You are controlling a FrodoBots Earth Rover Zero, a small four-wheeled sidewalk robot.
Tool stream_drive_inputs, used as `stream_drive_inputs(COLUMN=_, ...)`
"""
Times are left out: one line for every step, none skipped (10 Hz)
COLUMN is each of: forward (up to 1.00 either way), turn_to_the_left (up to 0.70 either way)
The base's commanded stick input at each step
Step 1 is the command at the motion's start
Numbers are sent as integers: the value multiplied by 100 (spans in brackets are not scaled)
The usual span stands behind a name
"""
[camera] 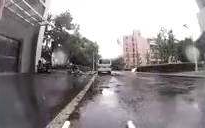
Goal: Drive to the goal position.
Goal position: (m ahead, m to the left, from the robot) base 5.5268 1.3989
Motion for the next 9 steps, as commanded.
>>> stream_drive_inputs(forward=70, turn_to_the_left=0)
stream_drive_inputs(forward=70, turn_to_the_left=0)
stream_drive_inputs(forward=70, turn_to_the_left=0)
stream_drive_inputs(forward=70, turn_to_the_left=0)
stream_drive_inputs(forward=70, turn_to_the_left=0)
stream_drive_inputs(forward=70, turn_to_the_left=0)
stream_drive_inputs(forward=70, turn_to_the_left=0)
stream_drive_inputs(forward=70, turn_to_the_left=0)
stream_drive_inputs(forward=70, turn_to_the_left=0)
